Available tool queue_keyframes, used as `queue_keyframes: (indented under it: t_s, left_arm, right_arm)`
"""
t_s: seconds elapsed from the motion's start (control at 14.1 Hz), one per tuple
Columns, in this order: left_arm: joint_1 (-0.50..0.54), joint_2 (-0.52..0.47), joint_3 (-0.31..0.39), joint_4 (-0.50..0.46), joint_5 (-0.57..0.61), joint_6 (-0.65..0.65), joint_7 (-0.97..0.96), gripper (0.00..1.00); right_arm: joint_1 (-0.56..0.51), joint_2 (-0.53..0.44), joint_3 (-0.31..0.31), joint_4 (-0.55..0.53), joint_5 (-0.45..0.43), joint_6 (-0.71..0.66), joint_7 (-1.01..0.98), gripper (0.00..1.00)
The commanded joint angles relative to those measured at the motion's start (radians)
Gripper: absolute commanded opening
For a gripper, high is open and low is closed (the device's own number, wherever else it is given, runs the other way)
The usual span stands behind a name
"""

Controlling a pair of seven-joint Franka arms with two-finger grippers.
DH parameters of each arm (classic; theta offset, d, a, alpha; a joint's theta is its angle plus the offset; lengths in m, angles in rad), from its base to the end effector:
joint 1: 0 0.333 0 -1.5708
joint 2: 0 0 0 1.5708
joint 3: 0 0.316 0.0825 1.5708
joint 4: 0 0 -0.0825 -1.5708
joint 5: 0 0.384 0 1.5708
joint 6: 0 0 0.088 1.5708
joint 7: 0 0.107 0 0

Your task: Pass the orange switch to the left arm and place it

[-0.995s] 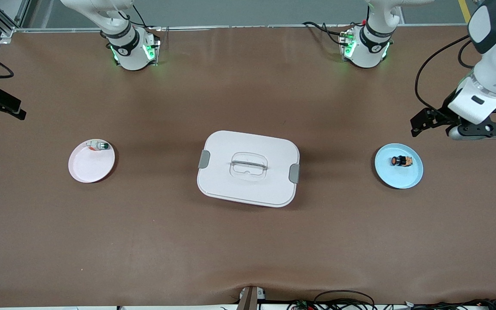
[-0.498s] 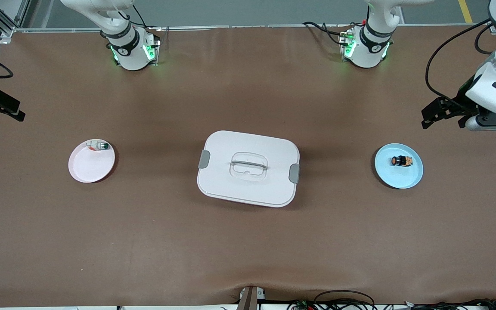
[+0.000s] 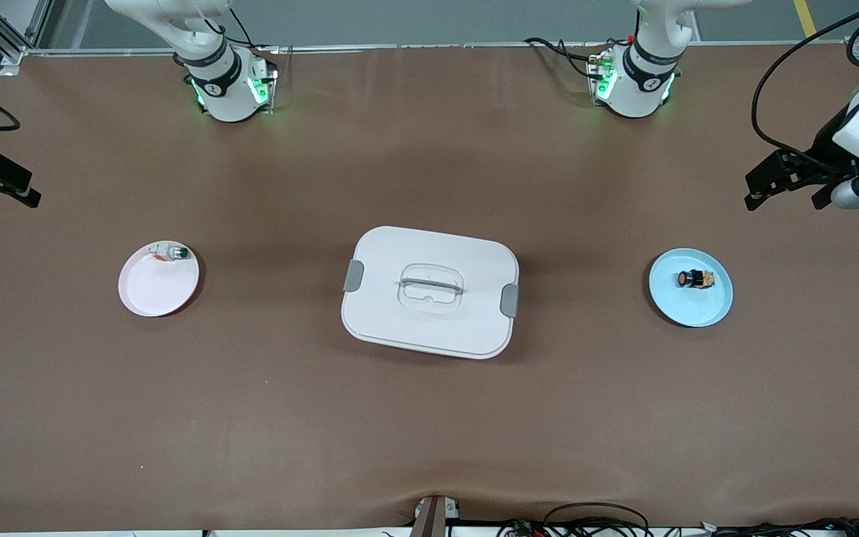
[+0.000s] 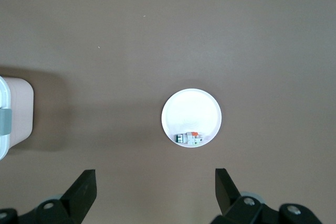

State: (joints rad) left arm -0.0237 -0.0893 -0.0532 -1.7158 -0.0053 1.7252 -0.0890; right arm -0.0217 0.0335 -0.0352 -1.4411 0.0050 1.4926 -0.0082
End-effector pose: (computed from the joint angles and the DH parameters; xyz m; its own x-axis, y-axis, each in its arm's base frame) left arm 0.5384 -0.0432 0.6182 0.9951 0.0130 0.0980 0.0122 -0.9999 0.0093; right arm 0.5564 -0.0307 0.6597 0.9987 -0.0482 0.0181 -0.0482 -0.9988 -0.0037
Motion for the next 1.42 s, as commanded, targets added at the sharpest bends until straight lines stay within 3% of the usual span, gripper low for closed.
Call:
queue_keyframes:
  t_s: [0.0, 0.36, 1.35]
  left_arm:
    - [0.008, -0.009, 0.006, 0.018, -0.021, -0.021, 0.028, 1.00]
    - [0.011, -0.021, -0.002, 0.018, -0.013, -0.098, 0.026, 1.00]
    - [0.013, -0.003, 0.004, 0.042, -0.013, -0.099, 0.132, 1.00]
  right_arm:
    - [0.005, -0.023, 0.000, -0.021, -0.002, 0.012, -0.003, 1.00]
    - [0.005, -0.027, -0.002, -0.022, -0.002, 0.012, -0.003, 1.00]
    - [0.003, -0.029, -0.005, -0.022, 0.023, 0.009, -0.001, 1.00]
